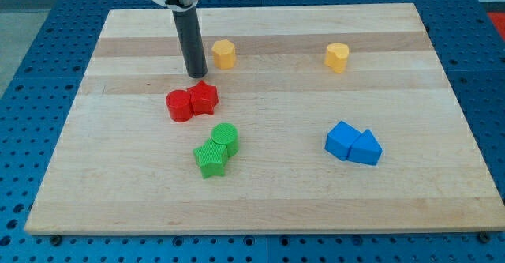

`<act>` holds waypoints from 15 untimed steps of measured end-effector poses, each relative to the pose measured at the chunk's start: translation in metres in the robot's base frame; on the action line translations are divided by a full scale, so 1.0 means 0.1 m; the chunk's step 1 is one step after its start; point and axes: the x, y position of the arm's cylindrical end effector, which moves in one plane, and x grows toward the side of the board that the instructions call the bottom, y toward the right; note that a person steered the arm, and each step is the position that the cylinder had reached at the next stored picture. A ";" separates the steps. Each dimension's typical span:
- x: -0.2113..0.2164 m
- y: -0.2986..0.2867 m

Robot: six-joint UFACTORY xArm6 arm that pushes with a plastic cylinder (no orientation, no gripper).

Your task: Push yellow hexagon into yellow heart

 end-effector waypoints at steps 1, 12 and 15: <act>-0.38 -0.13; -0.21 0.32; -0.60 0.32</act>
